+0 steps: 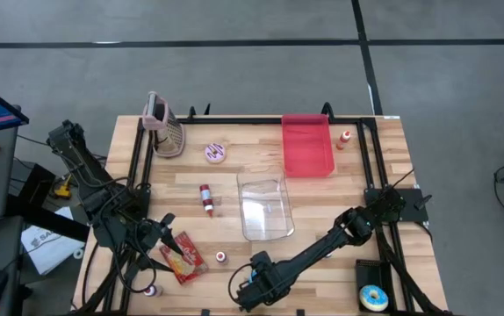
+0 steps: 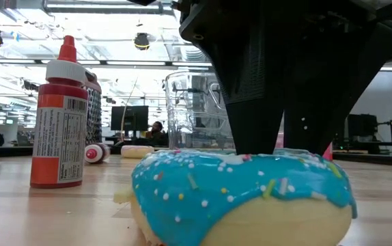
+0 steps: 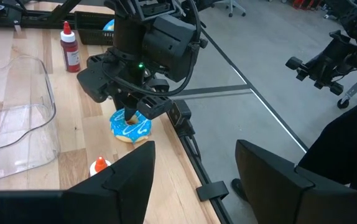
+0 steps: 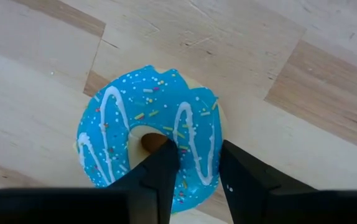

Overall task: Pick & Place Food Item
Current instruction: Put the blue donut into the black bin

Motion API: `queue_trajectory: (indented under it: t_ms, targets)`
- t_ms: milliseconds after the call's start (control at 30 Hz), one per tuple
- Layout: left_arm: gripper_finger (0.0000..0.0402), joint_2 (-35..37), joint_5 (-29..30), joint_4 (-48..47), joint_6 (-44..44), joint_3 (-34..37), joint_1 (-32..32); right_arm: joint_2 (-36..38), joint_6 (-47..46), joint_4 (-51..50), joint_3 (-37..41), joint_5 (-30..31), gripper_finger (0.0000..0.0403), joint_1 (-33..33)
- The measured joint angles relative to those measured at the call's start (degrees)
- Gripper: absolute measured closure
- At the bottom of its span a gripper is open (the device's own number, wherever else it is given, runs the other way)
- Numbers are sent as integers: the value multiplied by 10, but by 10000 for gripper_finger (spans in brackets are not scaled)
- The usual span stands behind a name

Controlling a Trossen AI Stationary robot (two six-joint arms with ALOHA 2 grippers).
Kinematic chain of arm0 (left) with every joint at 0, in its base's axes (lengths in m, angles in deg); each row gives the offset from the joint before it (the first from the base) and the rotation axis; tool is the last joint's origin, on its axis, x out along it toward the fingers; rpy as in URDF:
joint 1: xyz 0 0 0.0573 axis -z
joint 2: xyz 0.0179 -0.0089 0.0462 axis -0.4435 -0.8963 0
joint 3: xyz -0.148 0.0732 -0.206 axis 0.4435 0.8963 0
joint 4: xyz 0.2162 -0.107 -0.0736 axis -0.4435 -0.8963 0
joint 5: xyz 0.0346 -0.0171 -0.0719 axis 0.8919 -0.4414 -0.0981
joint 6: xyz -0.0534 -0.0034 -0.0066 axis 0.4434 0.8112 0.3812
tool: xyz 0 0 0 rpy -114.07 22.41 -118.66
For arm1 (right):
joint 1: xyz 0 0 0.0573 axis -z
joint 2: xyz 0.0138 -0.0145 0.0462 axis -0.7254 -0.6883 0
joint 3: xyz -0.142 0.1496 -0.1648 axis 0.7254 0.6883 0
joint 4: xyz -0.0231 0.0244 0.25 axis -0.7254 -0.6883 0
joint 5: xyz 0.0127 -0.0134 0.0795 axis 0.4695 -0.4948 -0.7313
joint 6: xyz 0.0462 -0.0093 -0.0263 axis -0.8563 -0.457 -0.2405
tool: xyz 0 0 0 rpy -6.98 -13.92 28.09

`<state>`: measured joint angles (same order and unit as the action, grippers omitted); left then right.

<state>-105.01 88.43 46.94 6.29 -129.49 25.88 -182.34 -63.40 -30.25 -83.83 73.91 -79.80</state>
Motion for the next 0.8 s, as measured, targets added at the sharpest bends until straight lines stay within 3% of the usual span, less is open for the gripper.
queue_trajectory:
  t_ms: [800]
  targets:
    - [183,0,0,0,0,0,0,2,-9,11,0,9,301,1]
